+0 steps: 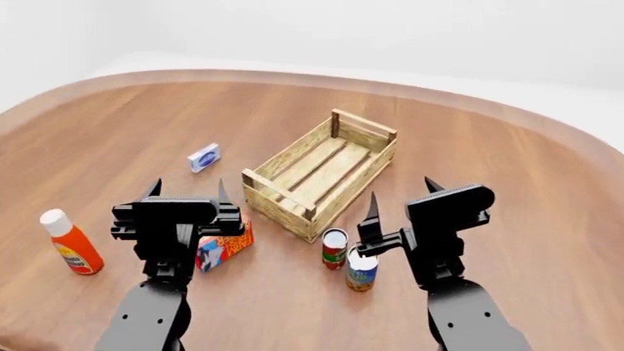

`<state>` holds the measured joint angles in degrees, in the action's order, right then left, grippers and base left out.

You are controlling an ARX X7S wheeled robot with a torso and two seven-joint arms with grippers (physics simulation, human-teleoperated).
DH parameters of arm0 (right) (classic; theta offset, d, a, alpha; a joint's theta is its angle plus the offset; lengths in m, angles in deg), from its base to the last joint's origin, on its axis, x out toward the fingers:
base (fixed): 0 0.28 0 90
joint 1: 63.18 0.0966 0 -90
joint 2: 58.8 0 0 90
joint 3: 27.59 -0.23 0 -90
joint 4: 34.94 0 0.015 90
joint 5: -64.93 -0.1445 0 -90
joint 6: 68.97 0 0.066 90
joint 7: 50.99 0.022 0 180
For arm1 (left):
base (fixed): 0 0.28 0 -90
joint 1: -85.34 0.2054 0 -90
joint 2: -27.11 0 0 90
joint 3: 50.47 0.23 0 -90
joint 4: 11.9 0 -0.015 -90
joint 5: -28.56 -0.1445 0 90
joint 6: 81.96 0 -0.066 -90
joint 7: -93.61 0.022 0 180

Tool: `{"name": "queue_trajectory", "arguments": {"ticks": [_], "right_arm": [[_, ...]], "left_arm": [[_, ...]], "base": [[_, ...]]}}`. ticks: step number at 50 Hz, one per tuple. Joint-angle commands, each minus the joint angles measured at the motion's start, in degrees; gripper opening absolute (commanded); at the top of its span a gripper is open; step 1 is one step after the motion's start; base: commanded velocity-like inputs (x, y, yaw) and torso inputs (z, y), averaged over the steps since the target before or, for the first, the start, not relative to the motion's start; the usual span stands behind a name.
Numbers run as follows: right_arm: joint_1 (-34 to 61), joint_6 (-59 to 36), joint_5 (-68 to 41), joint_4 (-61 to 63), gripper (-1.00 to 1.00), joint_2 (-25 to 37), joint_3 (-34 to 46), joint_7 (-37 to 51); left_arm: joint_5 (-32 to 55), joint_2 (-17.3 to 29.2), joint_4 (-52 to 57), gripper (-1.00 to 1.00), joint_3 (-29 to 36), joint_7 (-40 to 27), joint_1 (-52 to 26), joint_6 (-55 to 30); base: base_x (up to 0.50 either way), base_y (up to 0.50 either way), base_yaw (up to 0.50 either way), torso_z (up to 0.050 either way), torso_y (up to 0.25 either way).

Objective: Pick up the ketchup, and put it in the wooden tray.

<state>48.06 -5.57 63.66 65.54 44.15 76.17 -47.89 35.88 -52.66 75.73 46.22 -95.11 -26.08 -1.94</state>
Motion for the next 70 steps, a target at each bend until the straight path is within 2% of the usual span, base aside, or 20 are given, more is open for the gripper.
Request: {"name": "queue_trajectory", "arguments": {"ticks": [1, 9, 26, 56, 70], "right_arm": [[0.47, 0.23, -0.2, -0.39, 1.0, 0.07, 0.49, 0.1], [1.02, -0.21, 0.41, -0.89, 1.0, 0.19, 1.06, 0.7], [1.95, -3.2, 0.53, -0.23, 1.0, 0.34, 1.16, 1.72], [1.75, -2.63, -0.22, 0.05, 1.0, 0.88, 1.62, 2.2], [1.69, -2.71, -0.44, 0.38, 1.0, 1.15, 1.41, 2.86]], "left_arm": [[0.35, 0.24, -0.45, 1.0, 0.11, -0.45, -0.32, 0.14], [0.55, 0.46, -0.36, 1.0, 0.24, -0.73, -0.45, 0.04], [0.73, 0.71, -1.76, 1.0, 1.18, -0.8, -2.81, -0.99], [1.53, 1.34, -1.65, 1.0, 2.0, -1.25, -2.73, -0.88], [2.31, 2.27, -0.44, 1.0, 1.58, -1.39, -2.25, -0.59]], "base": [[0.07, 0.02, 0.5, 0.0, 0.0], [0.07, 0.02, 0.5, 0.0, 0.0], [0.01, 0.0, 0.0, 0.0, 0.0], [0.48, 0.14, 0.0, 0.0, 0.0], [0.0, 0.0, 0.0, 0.0, 0.001]]}}
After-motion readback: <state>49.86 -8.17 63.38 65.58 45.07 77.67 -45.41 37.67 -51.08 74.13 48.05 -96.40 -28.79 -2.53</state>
